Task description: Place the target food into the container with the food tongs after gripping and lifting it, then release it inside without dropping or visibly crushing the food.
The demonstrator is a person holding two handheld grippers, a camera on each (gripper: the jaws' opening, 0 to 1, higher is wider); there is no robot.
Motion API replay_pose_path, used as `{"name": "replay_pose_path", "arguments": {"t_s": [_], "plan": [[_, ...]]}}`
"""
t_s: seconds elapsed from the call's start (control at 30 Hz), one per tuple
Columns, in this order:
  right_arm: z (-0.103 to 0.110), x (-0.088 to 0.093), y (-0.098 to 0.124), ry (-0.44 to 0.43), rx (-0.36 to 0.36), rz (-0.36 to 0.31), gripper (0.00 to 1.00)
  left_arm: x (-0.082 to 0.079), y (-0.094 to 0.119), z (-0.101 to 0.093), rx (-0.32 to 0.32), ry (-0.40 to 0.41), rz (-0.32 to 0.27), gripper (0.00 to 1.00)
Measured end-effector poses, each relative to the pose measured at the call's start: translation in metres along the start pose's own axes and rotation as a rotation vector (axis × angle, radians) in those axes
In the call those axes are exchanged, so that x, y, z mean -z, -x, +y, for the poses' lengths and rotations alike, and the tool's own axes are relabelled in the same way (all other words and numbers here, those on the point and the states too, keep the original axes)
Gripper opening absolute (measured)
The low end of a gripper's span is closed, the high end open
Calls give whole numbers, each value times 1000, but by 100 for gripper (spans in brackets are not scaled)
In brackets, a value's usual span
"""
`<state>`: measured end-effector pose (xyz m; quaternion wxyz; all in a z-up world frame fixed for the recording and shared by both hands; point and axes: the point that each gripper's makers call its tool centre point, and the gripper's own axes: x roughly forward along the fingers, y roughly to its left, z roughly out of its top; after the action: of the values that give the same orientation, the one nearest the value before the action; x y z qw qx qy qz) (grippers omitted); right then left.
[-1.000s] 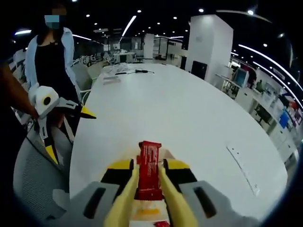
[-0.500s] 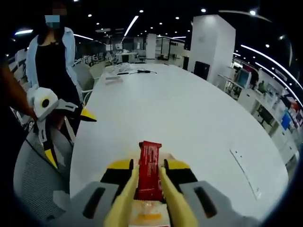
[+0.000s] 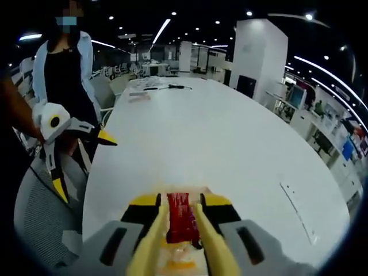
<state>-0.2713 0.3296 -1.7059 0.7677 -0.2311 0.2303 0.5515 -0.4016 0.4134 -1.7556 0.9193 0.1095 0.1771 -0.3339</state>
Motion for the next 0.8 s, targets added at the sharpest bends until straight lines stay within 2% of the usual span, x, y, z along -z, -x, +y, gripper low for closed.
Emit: {"name": "replay_pose_path", "arguments": {"t_s": [0.3,0.5,0.8], "plan": [[-1,-4,4,8,7,-10,26,-1,0,0,-1,1,-1,100],[-4,-7,19,11,14,-38,26,-1,0,1,-3,4,-4,100],[-9,3,43,0,32,-55,27,0,0,0,1,2,0,100]]}}
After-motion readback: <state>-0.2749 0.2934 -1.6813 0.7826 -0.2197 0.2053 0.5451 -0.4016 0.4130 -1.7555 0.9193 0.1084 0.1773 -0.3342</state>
